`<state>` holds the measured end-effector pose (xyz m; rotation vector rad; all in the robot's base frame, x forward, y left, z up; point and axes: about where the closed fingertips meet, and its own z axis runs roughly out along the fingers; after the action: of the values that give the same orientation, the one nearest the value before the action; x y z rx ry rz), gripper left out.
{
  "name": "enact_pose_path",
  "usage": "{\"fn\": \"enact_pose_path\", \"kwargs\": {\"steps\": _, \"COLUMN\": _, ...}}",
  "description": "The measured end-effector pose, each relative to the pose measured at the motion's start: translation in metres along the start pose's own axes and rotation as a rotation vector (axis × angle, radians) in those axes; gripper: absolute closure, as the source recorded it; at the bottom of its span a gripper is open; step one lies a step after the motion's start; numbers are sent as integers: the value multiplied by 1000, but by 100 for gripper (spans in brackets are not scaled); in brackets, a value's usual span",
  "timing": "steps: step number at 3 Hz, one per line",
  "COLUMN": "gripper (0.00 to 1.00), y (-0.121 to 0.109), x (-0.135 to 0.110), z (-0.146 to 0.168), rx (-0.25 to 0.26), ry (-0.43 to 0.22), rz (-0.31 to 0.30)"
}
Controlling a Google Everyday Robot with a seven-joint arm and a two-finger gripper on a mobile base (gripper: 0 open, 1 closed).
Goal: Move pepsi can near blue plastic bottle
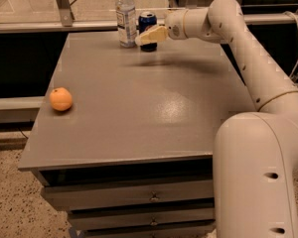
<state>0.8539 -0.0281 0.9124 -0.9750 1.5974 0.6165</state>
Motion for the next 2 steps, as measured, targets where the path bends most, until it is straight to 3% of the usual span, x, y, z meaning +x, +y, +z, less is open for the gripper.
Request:
{"fn": "enact_pose_path", "kwargs": {"steps": 1, "gripper": 0, "y": -7, "x": -15, "z": -71, "rx": 35, "ry": -56, "rz": -33}}
{"fn": "enact_pose_path", "kwargs": {"steps": 2, "gripper": 0, "y": -18, "x": -16, "z": -156, "rx": 106, "ry": -90, "rz": -83}}
